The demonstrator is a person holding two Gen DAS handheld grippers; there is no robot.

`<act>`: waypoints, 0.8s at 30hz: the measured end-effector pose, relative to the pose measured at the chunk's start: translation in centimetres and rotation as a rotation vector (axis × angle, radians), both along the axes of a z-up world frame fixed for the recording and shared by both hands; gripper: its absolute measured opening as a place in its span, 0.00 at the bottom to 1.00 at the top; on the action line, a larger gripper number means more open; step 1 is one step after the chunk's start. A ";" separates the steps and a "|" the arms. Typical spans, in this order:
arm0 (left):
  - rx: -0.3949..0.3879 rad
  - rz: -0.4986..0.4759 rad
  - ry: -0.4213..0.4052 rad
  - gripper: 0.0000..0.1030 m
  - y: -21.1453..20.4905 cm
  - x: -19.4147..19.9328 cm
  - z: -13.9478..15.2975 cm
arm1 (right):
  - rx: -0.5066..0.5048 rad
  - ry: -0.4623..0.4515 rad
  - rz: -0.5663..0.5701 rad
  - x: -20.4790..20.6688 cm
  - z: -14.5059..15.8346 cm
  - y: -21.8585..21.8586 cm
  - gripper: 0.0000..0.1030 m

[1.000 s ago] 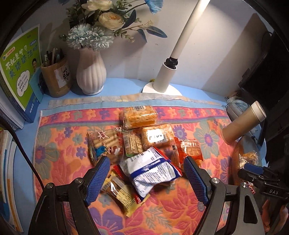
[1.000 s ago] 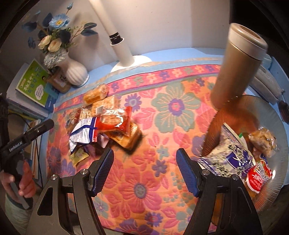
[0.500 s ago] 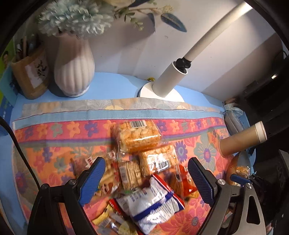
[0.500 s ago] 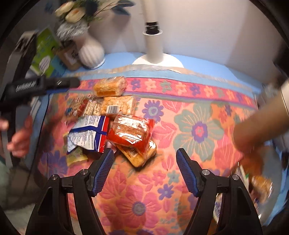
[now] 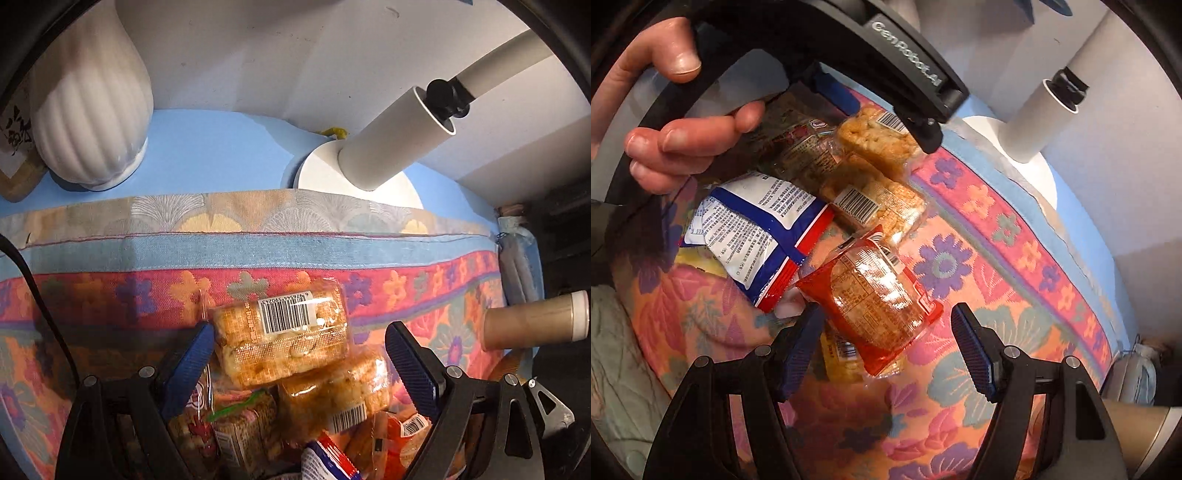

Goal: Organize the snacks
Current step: 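Grasp a barcoded bread pack with left tool while right grasps red bread pack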

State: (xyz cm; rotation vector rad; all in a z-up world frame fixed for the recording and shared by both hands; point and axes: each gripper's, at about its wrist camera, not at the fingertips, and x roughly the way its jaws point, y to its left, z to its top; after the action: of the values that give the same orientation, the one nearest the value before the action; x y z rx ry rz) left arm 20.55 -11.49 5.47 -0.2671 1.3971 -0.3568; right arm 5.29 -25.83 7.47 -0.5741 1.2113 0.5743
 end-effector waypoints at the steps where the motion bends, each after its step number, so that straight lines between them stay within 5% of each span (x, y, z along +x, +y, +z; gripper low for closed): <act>1: 0.014 -0.003 0.000 0.89 -0.2 0.2 -0.3 | 0.003 0.010 0.014 0.4 -0.4 0.2 0.69; 8: 0.059 -0.053 -0.014 0.79 -0.4 0.4 -1.4 | 0.108 0.121 0.011 2.9 -2.2 -0.2 0.68; 12: 0.046 -0.053 -0.038 0.76 -0.2 0.1 -1.2 | 0.201 0.172 -0.028 3.9 -1.9 -1.6 0.51; 24: -0.036 0.032 -0.128 0.75 2.8 0.1 2.4 | 0.441 0.214 -0.273 5.7 -0.1 -7.5 0.49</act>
State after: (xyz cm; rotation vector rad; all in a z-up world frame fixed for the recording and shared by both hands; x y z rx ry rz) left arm 20.70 -8.73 7.87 -0.2912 1.2606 -0.3665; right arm 11.02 -33.30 7.41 0.0278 1.2865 0.6550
